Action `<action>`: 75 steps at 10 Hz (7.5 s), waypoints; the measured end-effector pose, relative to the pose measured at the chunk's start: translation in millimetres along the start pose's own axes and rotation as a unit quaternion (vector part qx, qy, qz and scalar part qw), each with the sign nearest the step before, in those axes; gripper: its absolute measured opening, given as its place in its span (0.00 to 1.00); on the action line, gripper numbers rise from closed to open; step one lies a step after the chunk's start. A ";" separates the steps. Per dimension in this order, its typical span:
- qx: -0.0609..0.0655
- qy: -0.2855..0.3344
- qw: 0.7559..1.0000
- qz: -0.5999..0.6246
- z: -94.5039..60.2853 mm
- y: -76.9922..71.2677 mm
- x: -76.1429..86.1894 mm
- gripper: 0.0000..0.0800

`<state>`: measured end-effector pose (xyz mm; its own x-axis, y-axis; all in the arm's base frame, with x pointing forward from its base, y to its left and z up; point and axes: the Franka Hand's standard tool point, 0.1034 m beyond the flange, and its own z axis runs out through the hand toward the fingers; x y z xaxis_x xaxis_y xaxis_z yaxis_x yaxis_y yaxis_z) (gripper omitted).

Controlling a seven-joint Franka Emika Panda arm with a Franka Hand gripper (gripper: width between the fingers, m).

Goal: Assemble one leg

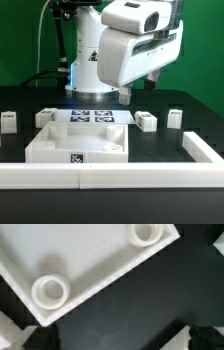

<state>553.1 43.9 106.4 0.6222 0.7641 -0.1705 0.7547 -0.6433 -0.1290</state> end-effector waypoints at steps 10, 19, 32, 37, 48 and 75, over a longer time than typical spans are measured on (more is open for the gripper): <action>-0.026 0.025 0.996 -0.081 27.0 0.9 -19.6 0.81; -0.061 0.053 0.971 -0.224 58.9 9.2 -62.4 0.81; -0.069 0.071 0.960 -0.260 121.6 -23.6 -89.2 0.81; -0.069 0.071 0.961 -0.260 121.8 -23.7 -89.3 0.31; -0.075 0.063 0.933 -0.345 121.6 -20.9 -92.3 0.07; -0.072 0.093 0.937 -0.330 110.3 -67.1 7.4 0.81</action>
Offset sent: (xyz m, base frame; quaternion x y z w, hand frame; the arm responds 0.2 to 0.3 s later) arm 0.0000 0.0000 0.0000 0.0000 0.0000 0.0000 1.0000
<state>484.1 87.3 6.1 0.0255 0.9969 0.0749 0.9996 -0.0248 -0.0104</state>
